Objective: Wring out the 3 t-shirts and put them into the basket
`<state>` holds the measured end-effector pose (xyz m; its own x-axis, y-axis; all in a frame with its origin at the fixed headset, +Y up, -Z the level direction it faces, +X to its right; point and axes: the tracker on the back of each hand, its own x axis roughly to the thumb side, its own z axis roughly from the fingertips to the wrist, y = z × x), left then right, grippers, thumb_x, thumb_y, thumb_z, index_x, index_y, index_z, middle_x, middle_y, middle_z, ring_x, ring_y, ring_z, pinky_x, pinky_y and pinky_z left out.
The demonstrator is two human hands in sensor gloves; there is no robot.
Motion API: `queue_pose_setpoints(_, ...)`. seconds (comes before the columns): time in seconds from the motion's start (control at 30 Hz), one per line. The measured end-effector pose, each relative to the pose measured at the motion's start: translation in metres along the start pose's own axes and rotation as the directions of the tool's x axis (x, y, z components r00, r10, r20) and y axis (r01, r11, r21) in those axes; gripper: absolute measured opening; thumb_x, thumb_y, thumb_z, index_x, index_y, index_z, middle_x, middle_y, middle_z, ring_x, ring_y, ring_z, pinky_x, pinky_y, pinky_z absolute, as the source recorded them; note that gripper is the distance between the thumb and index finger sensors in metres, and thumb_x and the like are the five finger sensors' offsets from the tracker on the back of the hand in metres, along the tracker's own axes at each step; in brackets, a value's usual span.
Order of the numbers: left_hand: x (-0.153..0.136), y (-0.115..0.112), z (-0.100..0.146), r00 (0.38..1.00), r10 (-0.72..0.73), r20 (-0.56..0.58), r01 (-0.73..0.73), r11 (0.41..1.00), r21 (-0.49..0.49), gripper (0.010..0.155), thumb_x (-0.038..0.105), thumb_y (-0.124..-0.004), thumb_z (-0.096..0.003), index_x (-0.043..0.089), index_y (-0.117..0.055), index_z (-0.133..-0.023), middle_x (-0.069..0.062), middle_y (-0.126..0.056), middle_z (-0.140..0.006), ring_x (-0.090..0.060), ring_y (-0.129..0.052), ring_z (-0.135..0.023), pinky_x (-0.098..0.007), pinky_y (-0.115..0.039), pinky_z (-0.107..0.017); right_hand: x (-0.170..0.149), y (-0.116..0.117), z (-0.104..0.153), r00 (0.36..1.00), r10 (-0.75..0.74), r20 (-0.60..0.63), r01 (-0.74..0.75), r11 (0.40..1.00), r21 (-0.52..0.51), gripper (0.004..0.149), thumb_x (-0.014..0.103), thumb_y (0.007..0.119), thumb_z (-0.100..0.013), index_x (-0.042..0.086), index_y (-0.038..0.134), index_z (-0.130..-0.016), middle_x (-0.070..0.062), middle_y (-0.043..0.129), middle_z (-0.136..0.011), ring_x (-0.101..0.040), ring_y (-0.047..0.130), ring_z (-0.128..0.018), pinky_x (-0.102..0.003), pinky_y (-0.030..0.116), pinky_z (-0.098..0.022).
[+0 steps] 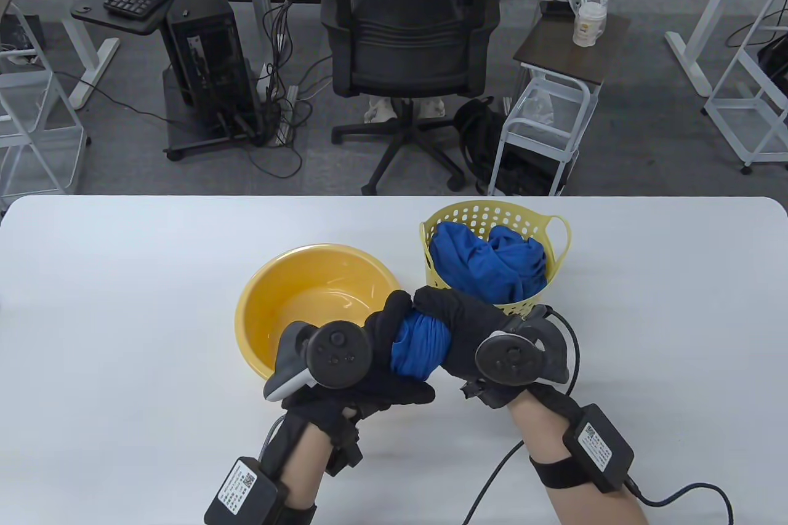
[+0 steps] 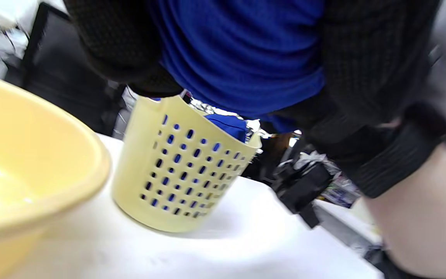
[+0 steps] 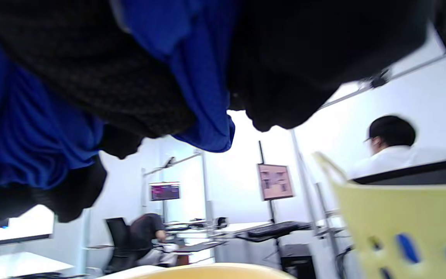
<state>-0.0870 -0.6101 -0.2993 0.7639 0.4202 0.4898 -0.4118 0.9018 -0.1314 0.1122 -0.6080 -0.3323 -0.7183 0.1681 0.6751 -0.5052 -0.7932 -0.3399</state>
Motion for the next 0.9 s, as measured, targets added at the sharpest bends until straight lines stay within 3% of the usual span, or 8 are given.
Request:
queue_pose_setpoints(0.17,0.003,-0.017,-0.006,0.982,-0.164,-0.097,0.174,0.979,0.106,0.121,0.055,-0.104,-0.0426,0.02,-0.014,-0.116,-0.02,-0.061,-0.115,-0.039,-0.091,-0.089,-0.049,-0.091,-0.054,0.013,0.006,0.004,0.982,0.177,-0.061,-0.179,0.983,-0.028,0.075,0.024,0.107,-0.037,0.009,0.064,-0.097,-0.024,0.092,-0.074,-0.036,0.1,-0.024,-0.033,0.091,-0.003)
queue_pose_setpoints(0.23,-0.008,-0.016,-0.005,0.98,-0.189,-0.067,0.199,0.955,0.219,0.118,0.054,-0.105,-0.041,0.025,-0.019,-0.116,-0.017,-0.064,-0.115,-0.038,-0.093,-0.089,-0.049,-0.091,-0.054,0.029,0.005,0.004,0.958,0.274,-0.087,-0.279,0.959,-0.055,0.076,0.023,0.107,-0.037,0.008,0.062,-0.097,-0.024,0.091,-0.075,-0.035,0.1,-0.025,-0.032,0.091,-0.003)
queue_pose_setpoints(0.37,-0.011,-0.01,0.0,0.956,-0.289,-0.055,0.289,0.89,0.351,0.113,0.053,-0.107,-0.0395,0.033,-0.025,-0.115,-0.013,-0.066,-0.114,-0.037,-0.093,-0.089,-0.051,-0.09,-0.055,0.033,0.003,0.002,0.986,0.127,-0.11,-0.135,0.989,-0.066,0.079,0.02,0.106,-0.038,0.005,0.058,-0.099,-0.027,0.086,-0.077,-0.036,0.098,-0.025,-0.032,0.089,-0.003)
queue_pose_setpoints(0.47,-0.01,-0.008,0.001,0.938,-0.341,-0.067,0.341,0.866,0.365,0.113,0.053,-0.106,-0.0391,0.032,-0.026,-0.116,-0.012,-0.068,-0.114,-0.037,-0.094,-0.089,-0.052,-0.09,-0.055,0.025,0.007,0.001,0.981,-0.071,-0.178,0.066,0.997,-0.038,0.081,0.017,0.105,-0.038,0.005,0.054,-0.1,-0.029,0.081,-0.078,-0.036,0.096,-0.026,-0.031,0.088,-0.004)
queue_pose_setpoints(0.63,-0.004,-0.011,0.002,0.906,-0.409,-0.112,0.421,0.836,0.352,0.113,0.053,-0.105,-0.0402,0.027,-0.026,-0.116,-0.013,-0.067,-0.114,-0.038,-0.094,-0.089,-0.054,-0.088,-0.056,0.012,0.019,0.004,0.923,-0.261,-0.281,0.256,0.965,-0.054,0.081,0.014,0.104,-0.038,0.006,0.052,-0.1,-0.029,0.078,-0.078,-0.036,0.095,-0.027,-0.031,0.087,-0.004)
queue_pose_setpoints(0.9,-0.004,-0.015,0.001,0.884,-0.446,-0.141,0.466,0.817,0.339,0.113,0.053,-0.103,-0.0409,0.023,-0.025,-0.116,-0.015,-0.066,-0.114,-0.038,-0.093,-0.089,-0.056,-0.087,-0.057,0.008,0.029,0.005,0.872,-0.325,-0.366,0.326,0.943,-0.06,0.08,0.012,0.103,-0.038,0.006,0.051,-0.099,-0.03,0.076,-0.078,-0.036,0.094,-0.027,-0.031,0.086,-0.004)
